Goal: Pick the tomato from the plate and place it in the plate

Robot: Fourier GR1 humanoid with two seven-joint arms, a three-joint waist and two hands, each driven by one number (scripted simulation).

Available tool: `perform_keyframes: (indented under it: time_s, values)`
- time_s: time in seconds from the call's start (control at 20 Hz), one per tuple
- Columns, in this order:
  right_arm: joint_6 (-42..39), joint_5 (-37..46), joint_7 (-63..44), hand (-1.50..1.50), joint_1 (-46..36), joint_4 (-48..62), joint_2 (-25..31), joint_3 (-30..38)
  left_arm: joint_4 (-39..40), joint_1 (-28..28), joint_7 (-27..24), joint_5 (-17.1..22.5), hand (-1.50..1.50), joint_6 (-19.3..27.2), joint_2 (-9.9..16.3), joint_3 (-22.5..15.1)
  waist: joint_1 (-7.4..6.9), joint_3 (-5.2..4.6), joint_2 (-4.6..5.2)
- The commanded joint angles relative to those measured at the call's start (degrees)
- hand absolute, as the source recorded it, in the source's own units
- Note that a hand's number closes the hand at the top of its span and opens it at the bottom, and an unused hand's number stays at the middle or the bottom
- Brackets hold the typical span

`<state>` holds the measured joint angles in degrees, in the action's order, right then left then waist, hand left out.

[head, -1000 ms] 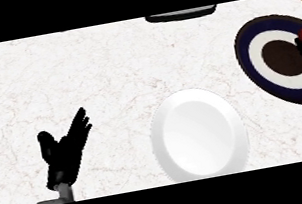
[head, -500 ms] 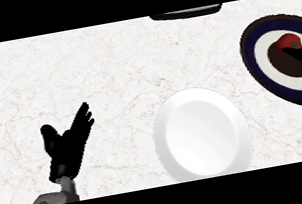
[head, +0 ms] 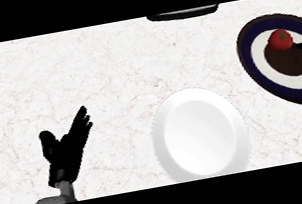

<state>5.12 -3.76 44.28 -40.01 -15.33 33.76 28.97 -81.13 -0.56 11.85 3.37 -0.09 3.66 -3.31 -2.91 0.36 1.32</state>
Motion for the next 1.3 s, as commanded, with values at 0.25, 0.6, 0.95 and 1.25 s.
perform_keyframes:
  time_s: [0.25,0.6,0.95,1.25]
  values:
    - [-25.25,-3.77,2.2,-1.5,7.44,4.28,8.68,2.95,-2.97,0.49,2.97,-0.08,0.0,1.3,0.36,0.53,1.62,-0.04,-0.67]
    - [-34.34,-1.02,8.98,-1.5,14.39,4.2,10.37,0.22,-0.35,0.05,1.64,0.42,0.0,0.52,-0.28,0.75,1.68,-0.05,-0.64]
    - [-29.3,2.75,17.3,-1.5,21.43,2.3,7.16,-3.12,0.3,2.68,-1.71,0.05,0.0,0.01,-0.93,0.31,1.89,-0.07,-0.79]
    - [-27.97,3.71,18.76,-1.5,23.42,2.16,6.76,-3.99,1.65,-0.82,0.48,1.2,0.0,-0.62,1.48,3.26,2.1,-0.09,-0.86]
